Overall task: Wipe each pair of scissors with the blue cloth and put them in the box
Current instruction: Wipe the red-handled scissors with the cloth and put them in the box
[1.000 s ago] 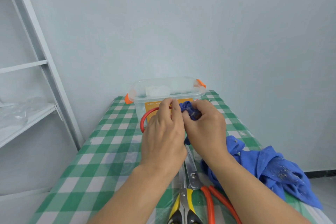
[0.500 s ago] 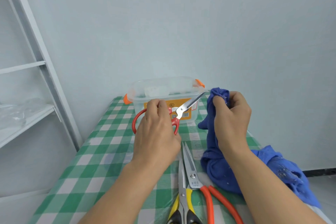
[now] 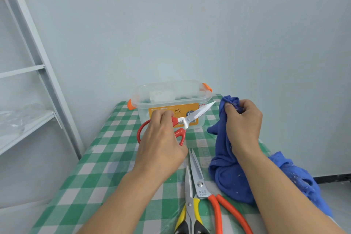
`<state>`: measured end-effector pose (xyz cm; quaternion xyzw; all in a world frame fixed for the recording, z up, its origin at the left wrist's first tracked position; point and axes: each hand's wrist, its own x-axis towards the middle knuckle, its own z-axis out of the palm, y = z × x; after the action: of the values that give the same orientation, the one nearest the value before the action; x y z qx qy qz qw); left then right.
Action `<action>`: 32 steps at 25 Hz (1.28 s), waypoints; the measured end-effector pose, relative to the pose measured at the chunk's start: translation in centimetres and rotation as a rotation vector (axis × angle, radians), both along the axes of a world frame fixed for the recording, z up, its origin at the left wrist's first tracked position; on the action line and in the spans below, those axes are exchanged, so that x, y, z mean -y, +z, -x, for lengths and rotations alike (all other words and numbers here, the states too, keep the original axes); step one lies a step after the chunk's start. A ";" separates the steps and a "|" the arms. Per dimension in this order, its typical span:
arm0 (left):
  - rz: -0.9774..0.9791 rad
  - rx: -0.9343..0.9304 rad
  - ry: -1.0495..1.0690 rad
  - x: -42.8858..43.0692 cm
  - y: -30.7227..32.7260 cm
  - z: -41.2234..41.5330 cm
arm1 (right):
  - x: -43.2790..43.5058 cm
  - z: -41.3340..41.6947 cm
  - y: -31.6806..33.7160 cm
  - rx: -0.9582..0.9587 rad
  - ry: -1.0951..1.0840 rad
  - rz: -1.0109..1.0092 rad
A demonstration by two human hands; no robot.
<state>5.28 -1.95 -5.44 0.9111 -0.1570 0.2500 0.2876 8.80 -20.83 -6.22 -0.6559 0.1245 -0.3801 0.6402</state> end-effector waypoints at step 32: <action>-0.369 -0.767 0.049 0.9 8.5 -18.2 | -2.1 1.0 -0.9 0.083 0.352 0.087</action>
<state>23.46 -2.86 3.11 0.9777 -0.0588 -0.1327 0.1514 7.83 -18.71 -7.09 -0.6784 -0.0356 -0.2941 0.6724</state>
